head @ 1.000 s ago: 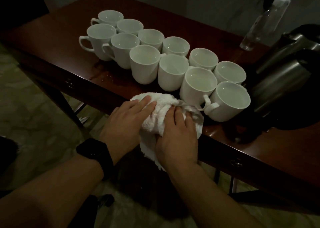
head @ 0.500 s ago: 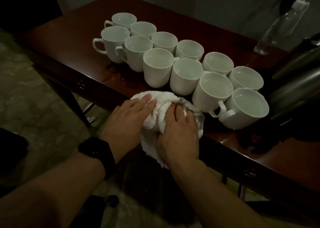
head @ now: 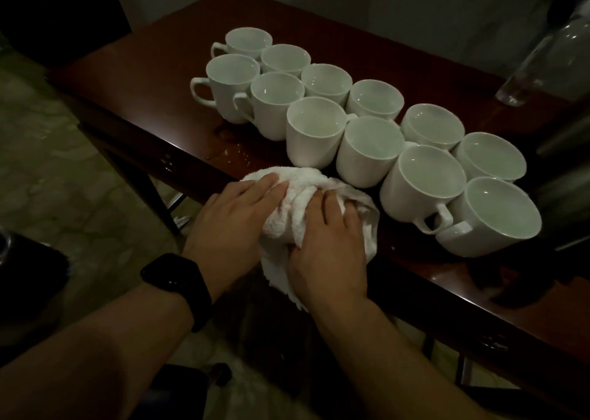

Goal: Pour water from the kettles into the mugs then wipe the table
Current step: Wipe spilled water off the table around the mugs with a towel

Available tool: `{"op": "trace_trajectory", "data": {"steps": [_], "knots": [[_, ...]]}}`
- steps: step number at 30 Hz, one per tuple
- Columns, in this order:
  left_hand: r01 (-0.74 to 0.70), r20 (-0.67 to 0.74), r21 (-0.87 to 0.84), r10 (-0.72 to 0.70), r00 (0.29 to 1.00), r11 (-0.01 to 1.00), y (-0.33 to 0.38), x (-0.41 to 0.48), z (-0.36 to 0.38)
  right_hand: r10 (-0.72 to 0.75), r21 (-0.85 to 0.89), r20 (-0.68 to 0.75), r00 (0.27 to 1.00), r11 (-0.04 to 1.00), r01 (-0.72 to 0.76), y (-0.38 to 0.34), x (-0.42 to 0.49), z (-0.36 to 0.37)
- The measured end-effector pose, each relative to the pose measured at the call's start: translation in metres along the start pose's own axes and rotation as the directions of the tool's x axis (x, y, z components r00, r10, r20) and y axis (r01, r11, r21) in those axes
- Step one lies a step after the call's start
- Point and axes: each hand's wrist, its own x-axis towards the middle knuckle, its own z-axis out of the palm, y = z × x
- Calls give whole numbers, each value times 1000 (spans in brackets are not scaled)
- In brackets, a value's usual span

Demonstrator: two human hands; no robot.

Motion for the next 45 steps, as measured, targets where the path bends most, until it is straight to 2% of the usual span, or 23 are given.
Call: {"op": "trace_trajectory", "data": {"steps": [8,33,45], "knots": [[4,-9,-20,-4,1000,1000,-19,4,-5,1,34,-15,1000,999,-1,-18,9,5],[41,-58,10,-41,997,999,-58,25,-21,-43,-35,-13,999,999,42,-54,25,15],[69,-25,-8,-70,997,998,-72,29,-25,-74,-64,3,997,995,74,-60,36,19]]}}
